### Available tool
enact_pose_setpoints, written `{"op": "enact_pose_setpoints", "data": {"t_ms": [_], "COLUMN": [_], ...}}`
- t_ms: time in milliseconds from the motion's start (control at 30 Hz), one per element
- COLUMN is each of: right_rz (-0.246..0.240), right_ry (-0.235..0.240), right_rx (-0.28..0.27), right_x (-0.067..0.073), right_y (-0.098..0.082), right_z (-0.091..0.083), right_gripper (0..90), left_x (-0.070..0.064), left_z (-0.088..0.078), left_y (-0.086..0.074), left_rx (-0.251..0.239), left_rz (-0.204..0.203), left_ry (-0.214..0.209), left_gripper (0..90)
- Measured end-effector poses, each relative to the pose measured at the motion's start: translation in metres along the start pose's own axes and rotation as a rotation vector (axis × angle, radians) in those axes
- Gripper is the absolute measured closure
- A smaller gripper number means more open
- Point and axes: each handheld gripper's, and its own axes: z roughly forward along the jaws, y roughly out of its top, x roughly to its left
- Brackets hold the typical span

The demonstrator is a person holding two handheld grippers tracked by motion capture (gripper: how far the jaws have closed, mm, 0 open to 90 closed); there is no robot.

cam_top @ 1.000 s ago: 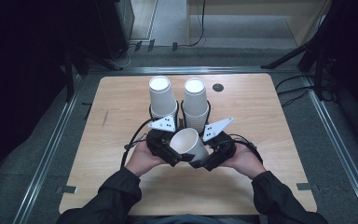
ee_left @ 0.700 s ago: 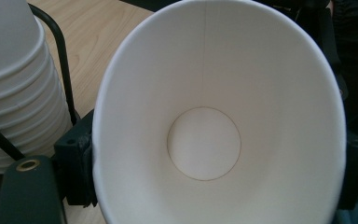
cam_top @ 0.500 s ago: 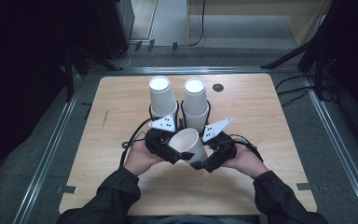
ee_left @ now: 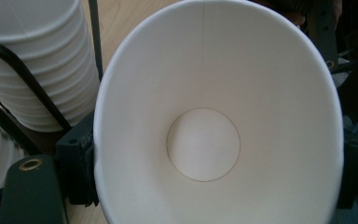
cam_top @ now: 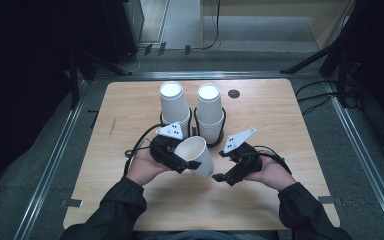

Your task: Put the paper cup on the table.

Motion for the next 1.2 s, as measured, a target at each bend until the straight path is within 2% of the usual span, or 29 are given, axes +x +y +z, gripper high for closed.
{"op": "enact_pose_setpoints", "data": {"t_ms": [100, 133, 200, 367, 633, 667, 1000, 1133, 1200], "right_rz": [0.001, 0.015, 0.021, 0.054, 0.081, 0.080, 0.072, 0.073, 0.070], "right_ry": [0.001, -0.004, -0.030, -0.066, -0.087, -0.088, -0.074, -0.072, -0.073], "right_rx": [-0.013, -0.018, -0.026, -0.011, 0.014, 0.017, 0.009, 0.004, 0.006], "right_x": [0.001, 0.002, 0.003, 0.000, -0.006, -0.007, -0.012, -0.015, -0.016], "right_y": [-0.002, -0.003, -0.005, -0.010, -0.016, -0.016, -0.014, -0.013, -0.013], "right_z": [-0.001, -0.001, 0.000, 0.000, -0.001, -0.001, -0.001, -0.002, -0.002], "right_gripper": [13.8, 13.8, 13.9, 13.9, 14.1, 14.1, 14.1, 14.1, 14.1], "left_x": [0.000, 0.000, 0.000, 0.003, 0.006, 0.007, 0.011, 0.011, 0.011], "left_z": [-0.001, -0.001, -0.001, -0.004, -0.009, -0.010, -0.019, -0.025, -0.028], "left_y": [-0.001, -0.002, -0.003, -0.005, -0.011, -0.012, -0.020, -0.023, -0.024], "left_rx": [0.016, 0.017, 0.025, 0.035, 0.060, 0.064, 0.078, 0.066, 0.059], "left_rz": [0.010, 0.013, 0.015, 0.014, 0.001, 0.003, -0.030, -0.034, -0.039], "left_ry": [0.024, 0.028, 0.031, 0.037, 0.045, 0.057, 0.075, 0.110, 0.107], "left_gripper": [15.0, 15.0, 15.0, 14.9, 14.5, 14.5, 14.5, 14.5, 14.5]}}
